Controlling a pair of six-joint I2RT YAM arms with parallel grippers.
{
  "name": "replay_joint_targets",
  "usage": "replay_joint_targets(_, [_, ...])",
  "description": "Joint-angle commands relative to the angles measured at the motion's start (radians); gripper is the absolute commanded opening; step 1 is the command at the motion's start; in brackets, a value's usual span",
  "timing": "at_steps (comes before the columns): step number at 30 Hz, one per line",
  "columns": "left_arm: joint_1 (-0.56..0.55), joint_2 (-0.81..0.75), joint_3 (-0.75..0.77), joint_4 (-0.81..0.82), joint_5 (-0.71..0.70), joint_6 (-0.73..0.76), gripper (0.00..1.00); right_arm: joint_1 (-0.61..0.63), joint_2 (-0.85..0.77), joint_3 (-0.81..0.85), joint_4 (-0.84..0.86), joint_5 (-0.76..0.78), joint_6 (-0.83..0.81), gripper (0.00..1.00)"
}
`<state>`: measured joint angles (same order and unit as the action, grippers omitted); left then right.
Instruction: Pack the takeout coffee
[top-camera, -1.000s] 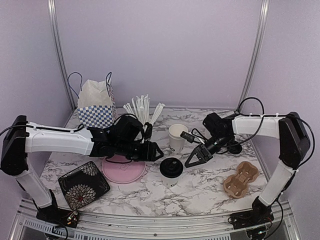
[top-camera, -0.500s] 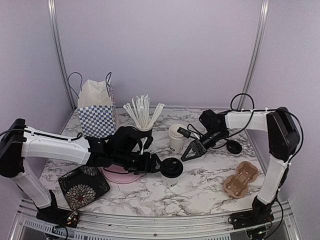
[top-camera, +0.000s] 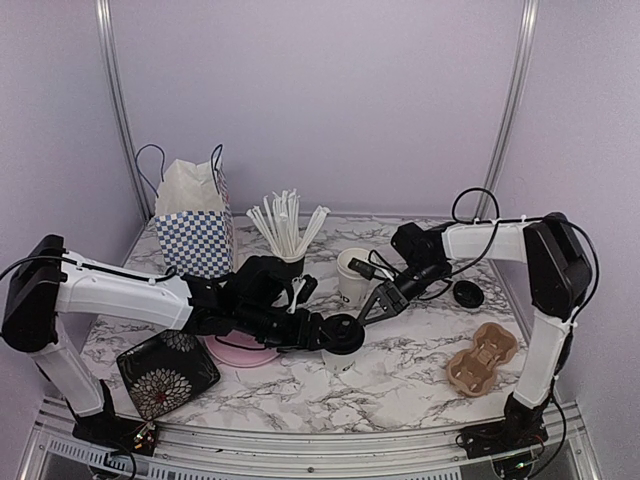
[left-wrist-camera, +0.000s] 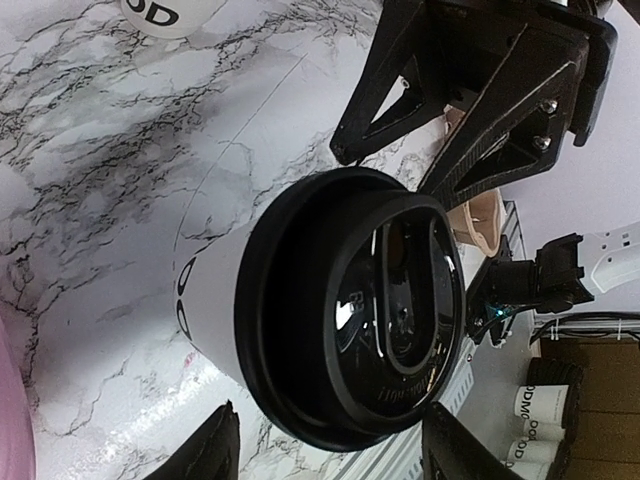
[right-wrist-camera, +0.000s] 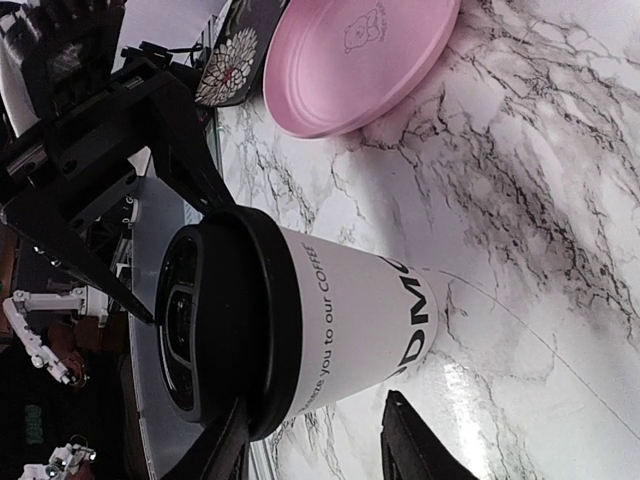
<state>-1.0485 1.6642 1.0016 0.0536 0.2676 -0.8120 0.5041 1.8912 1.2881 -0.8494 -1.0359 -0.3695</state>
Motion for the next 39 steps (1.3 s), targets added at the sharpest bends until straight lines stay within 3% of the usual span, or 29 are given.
replay_joint_targets(1, [0.005, 0.058, 0.027, -0.115, -0.051, 0.049, 0.61, 0.021, 0.024, 0.011, -0.016, 0.000, -0.007, 0.42])
replay_joint_targets(8, [0.008, 0.100, 0.038, -0.209, -0.102, 0.113, 0.56, 0.023, 0.061, -0.006, -0.014, 0.043, 0.004, 0.39])
replay_joint_targets(18, [0.008, 0.091, 0.094, -0.269, -0.168, 0.160, 0.56, 0.028, 0.031, 0.015, -0.029, 0.077, -0.007, 0.36])
replay_joint_targets(26, [0.008, 0.018, 0.236, -0.302, -0.222, 0.260, 0.57, 0.019, -0.082, 0.048, -0.064, 0.059, -0.054, 0.44])
replay_joint_targets(36, [0.008, 0.019, 0.332, -0.374, -0.261, 0.347, 0.69, 0.003, -0.160, 0.049, -0.080, 0.127, -0.086, 0.50])
replay_joint_targets(39, [0.005, -0.008, 0.344, -0.374, -0.342, 0.398, 0.74, 0.003, -0.193, 0.062, -0.096, 0.154, -0.154, 0.50])
